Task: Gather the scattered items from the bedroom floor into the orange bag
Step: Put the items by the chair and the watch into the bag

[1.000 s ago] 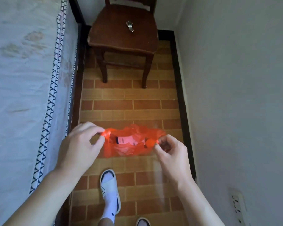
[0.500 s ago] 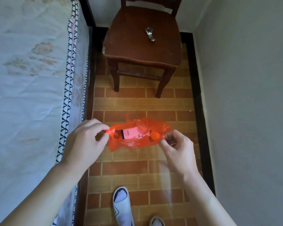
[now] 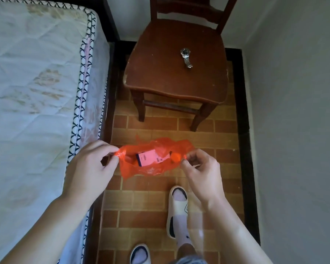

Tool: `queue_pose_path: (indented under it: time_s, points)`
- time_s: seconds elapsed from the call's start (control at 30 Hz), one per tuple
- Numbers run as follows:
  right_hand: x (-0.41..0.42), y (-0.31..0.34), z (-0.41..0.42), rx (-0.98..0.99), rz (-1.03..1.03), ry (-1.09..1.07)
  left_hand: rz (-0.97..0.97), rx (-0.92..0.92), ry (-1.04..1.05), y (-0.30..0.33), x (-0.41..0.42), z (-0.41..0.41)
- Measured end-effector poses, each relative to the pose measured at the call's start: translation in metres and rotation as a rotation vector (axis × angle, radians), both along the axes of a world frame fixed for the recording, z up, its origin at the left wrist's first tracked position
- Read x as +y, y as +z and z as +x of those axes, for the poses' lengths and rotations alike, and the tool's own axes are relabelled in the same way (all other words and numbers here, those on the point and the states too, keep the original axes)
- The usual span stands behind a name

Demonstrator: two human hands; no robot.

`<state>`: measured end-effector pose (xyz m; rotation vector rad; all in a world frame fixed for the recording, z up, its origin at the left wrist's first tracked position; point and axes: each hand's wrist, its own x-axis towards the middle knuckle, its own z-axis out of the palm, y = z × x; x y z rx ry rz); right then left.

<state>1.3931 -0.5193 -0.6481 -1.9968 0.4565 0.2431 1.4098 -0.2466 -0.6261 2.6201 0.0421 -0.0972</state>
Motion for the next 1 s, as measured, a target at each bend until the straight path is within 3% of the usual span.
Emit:
queue_pose_path:
  time_s: [0.43,0.57,0.67,0.83,1.0]
  points:
    - [-0.026,-0.059,0.055,0.128,0.023,0.129,0.0,-0.024,0.017,-0.058,-0.021,0.069]
    - [-0.026,-0.08,0.066,0.049,-0.091,0.195,-0.02,-0.011,0.017,-0.076,-0.022,0.081]
    - [-0.021,-0.093,0.072,-0.091,-0.306,0.267,-0.058,-0.024,-0.001,-0.098,-0.017,0.091]
    - [-0.008,-0.118,0.087,-0.291,-0.6,0.442,-0.073,0.099,-0.134,-0.137,-0.013,0.097]
    - [0.004,-0.166,0.106,-0.308,-0.542,0.622,-0.01,0.188,-0.452,-0.169,-0.004,0.105]
